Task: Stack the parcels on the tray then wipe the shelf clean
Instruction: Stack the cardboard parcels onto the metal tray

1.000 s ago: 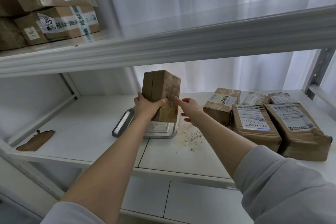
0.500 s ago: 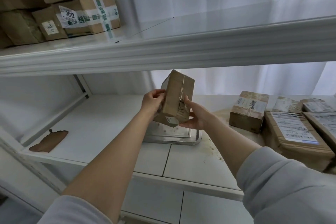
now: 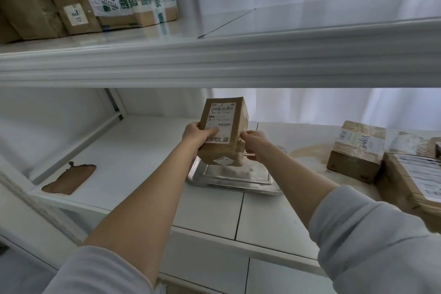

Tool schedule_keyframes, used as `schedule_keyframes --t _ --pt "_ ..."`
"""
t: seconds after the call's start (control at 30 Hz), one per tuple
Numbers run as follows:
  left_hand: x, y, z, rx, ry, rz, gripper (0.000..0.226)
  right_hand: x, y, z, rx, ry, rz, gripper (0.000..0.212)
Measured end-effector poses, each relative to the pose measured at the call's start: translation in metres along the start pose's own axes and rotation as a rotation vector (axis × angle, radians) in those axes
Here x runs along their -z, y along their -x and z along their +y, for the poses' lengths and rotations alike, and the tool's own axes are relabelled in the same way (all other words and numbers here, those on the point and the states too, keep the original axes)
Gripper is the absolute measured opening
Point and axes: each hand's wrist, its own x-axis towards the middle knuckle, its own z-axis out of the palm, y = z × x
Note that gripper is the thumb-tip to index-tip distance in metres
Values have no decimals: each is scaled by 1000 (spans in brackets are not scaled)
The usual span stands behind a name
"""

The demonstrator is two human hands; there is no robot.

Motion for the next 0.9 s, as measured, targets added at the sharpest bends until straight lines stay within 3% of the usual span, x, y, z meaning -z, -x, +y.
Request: schedule_keyframes --t 0.1,0.27,0.9 --pt "6 -10 -11 24 -61 -4 34 -12 -6 2 -59 -37 -75 56" --pt "14 -21 -26 63 -147 -19 34 -31 -6 13 -109 -54 -145 31" --pt "18 -34 -39 49 -328 -70 31 -52 1 11 -114 7 -33 13"
